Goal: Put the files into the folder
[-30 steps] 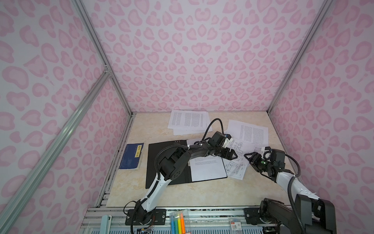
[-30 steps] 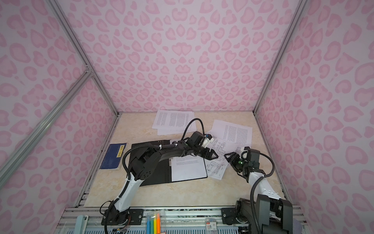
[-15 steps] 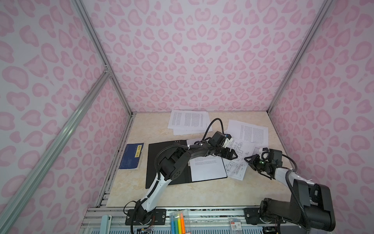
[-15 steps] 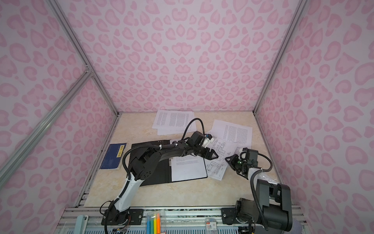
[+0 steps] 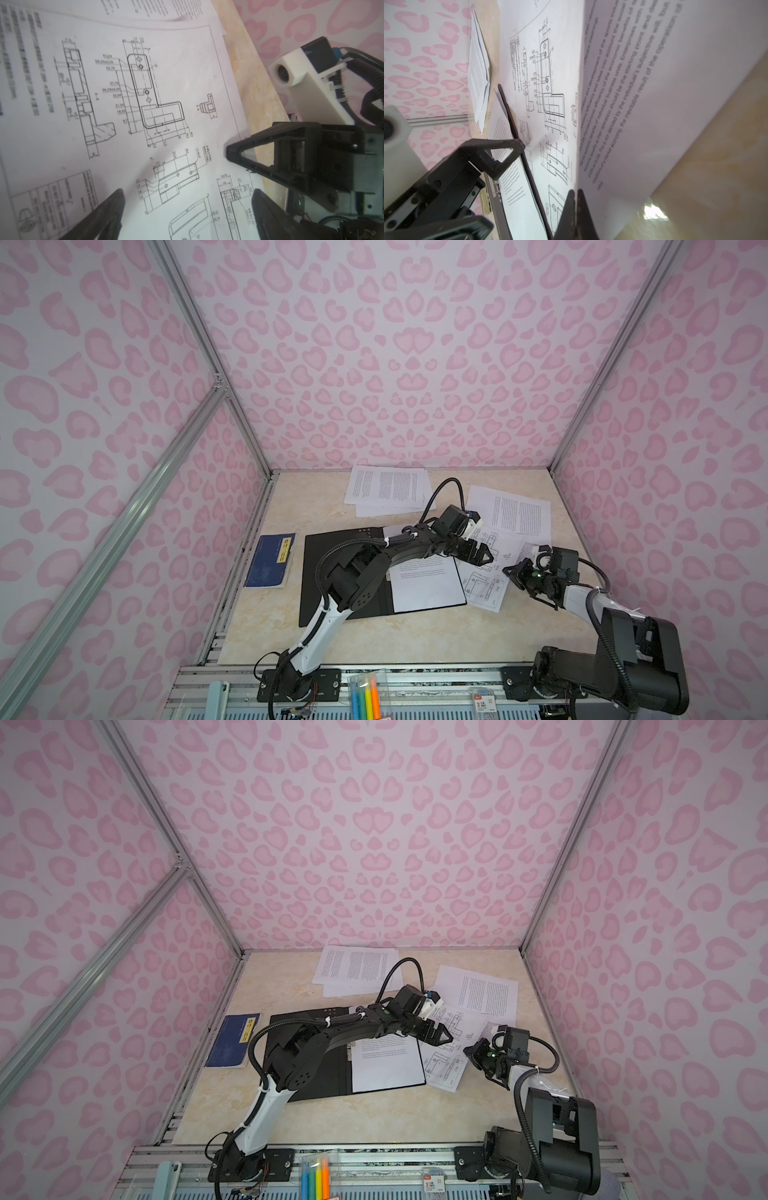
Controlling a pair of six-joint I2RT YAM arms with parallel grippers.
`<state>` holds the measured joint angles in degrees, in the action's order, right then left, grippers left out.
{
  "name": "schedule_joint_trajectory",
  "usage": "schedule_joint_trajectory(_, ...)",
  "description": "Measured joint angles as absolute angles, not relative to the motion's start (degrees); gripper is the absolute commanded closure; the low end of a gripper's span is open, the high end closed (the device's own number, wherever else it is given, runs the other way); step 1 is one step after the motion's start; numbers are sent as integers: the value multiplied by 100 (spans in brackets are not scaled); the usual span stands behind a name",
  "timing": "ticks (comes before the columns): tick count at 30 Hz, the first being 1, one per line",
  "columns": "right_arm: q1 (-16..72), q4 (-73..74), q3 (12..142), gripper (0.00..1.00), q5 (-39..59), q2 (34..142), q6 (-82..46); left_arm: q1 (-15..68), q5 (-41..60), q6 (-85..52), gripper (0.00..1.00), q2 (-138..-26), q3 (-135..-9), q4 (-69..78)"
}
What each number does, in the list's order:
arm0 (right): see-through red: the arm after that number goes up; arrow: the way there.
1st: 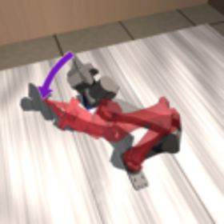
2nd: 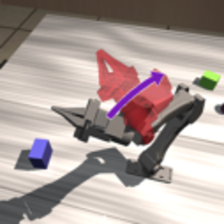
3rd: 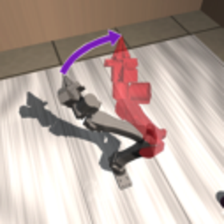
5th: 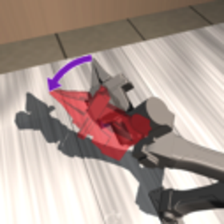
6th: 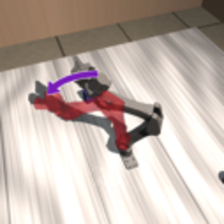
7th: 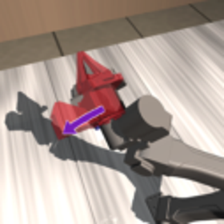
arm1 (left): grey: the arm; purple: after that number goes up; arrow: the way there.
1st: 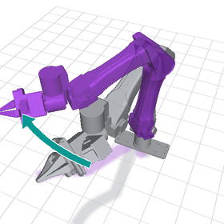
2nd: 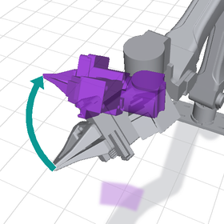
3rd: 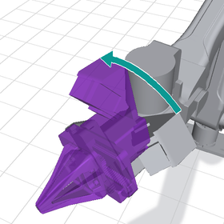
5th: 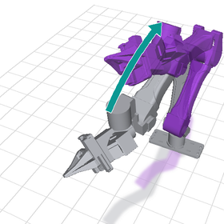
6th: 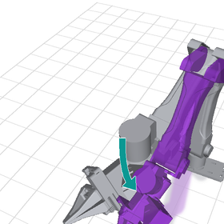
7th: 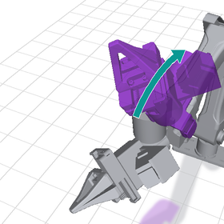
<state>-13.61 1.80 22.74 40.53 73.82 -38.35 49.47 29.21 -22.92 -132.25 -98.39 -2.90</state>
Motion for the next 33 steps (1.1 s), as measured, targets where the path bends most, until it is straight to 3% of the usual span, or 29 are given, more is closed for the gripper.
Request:
schedule_joint_trajectory(3, -1365, 180, 2276, 100, 4058, 7378, -3837, 4954, 2770, -2038, 2, -13015, -9452, 471)
schedule_joint_trajectory(10, -1389, 183, 2292, 100, 4119, 7325, -3883, 5065, 2309, -1411, 2, -12123, -7555, 3815)
schedule_joint_trajectory(19, -1417, 174, 2504, 100, 4167, 7275, -3992, 5078, 1640, -1406, 2, -12143, -6270, 7629)
schedule_joint_trajectory(33, -1330, -408, 3332, 100, 4016, 6573, -3992, 5159, 1046, -1955, 2, -10512, -4198, 8368)
